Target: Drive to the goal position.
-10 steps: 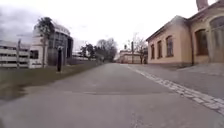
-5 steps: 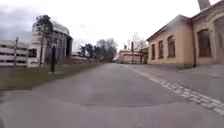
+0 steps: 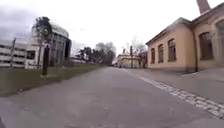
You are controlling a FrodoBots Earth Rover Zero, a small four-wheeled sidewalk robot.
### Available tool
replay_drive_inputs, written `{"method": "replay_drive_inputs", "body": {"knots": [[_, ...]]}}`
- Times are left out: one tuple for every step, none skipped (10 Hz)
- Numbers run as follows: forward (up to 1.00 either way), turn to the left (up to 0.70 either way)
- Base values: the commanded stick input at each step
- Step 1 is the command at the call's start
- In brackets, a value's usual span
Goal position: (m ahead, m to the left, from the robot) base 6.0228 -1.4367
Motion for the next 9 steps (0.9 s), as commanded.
{"method": "replay_drive_inputs", "body": {"knots": [[1.0,0.0],[1.0,0.0],[1.0,0.0],[1.0,0.0],[1.0,0.0],[1.0,0.0],[1.0,0.0],[1.0,0.0],[1.0,0.0]]}}
